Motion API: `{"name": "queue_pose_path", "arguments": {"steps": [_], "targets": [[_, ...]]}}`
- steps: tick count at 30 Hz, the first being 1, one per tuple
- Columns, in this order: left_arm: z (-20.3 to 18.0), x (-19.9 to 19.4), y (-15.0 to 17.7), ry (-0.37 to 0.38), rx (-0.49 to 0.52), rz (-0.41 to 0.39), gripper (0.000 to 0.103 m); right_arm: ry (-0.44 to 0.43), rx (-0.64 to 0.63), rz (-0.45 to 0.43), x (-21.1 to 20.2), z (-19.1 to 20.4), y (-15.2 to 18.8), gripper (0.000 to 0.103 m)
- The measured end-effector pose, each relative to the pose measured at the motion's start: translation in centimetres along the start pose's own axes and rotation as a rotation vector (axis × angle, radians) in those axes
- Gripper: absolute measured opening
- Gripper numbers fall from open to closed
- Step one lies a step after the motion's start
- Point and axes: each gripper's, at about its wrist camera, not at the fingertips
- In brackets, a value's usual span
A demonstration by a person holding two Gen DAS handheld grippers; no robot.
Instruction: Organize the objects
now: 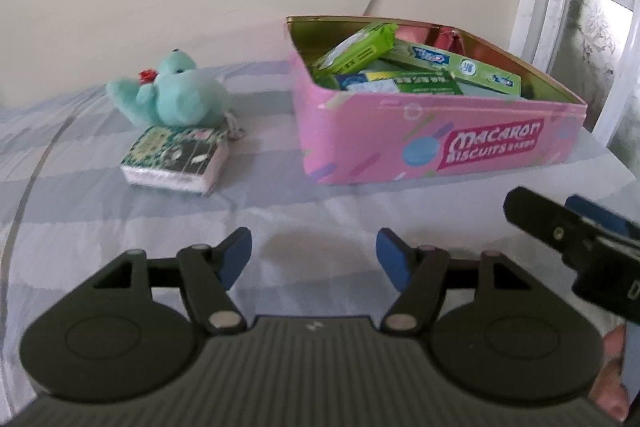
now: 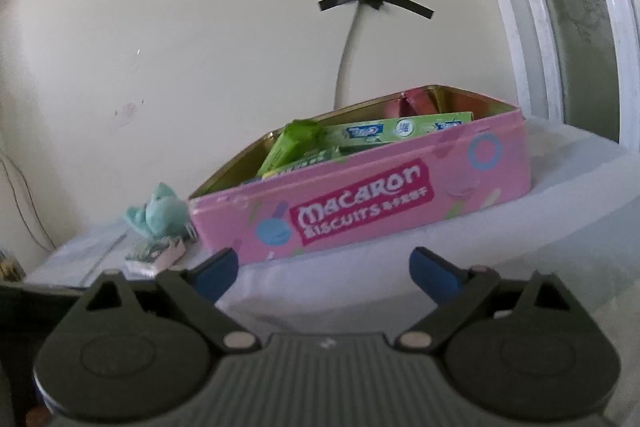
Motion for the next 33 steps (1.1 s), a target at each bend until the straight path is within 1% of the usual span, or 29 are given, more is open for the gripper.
{"name": "queue_pose_path", "arguments": {"steps": [1, 2, 3, 5, 7, 11, 13, 16, 22, 28, 33], "targets": [[0.1, -0.2, 0.3, -0.007, 0.0, 0.001, 0.073, -0.002, -0.005, -0.005, -0.2, 0.2, 0.1, 0.095], [0.2, -0.2, 0.6, -0.013, 0.003, 0.001, 0.076, -0.011, 0.003, -0.001, -0.3, 0.2, 0.2, 0.095], [0.3, -0.3, 0.8, -0.021, 0.006, -0.001, 0.077, -0.014, 0.006, 0.004, -0.3, 0.3, 0.3, 0.094], [0.5, -0.3, 1.2, -0.042, 0.019, -0.004, 0.077, -0.004, -0.005, -0.006, -0.5, 0.6, 0.4, 0.094], [0.6, -0.4, 1.6, -0.057, 0.03, -0.011, 0.078, -0.01, 0.011, -0.002, -0.5, 0.6, 0.5, 0.094], [0.0, -0.4, 2.0, -0.111, 0.079, -0.055, 0.08, -0.011, 0.008, 0.0, -0.5, 1.0, 0.8, 0.094], [-0.3, -0.4, 2.0, -0.121, 0.094, -0.061, 0.08, -0.013, -0.002, 0.001, -0.4, 1.2, 0.9, 0.094], [-0.1, -0.4, 1.9, -0.118, 0.088, -0.062, 0.08, -0.013, 0.0, 0.009, -0.2, 1.2, 0.9, 0.093], [0.0, -0.3, 1.8, -0.123, 0.06, -0.049, 0.085, -0.022, 0.04, 0.024, 0.0, 0.6, 0.7, 0.093], [0.1, -0.1, 1.8, -0.122, 0.04, -0.042, 0.087, -0.028, 0.038, 0.024, 0.0, 0.6, 0.7, 0.088], [0.1, -0.2, 1.9, -0.122, 0.038, -0.042, 0.087, -0.036, 0.045, 0.012, -0.3, 0.5, 0.7, 0.088]]}}
Point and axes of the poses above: each gripper's, at about its wrist camera, not at the fingertips, and x roughly the way its jaws point, z to its left, y to its underside, and after that the axes turned 14 degrees about x, right-handed
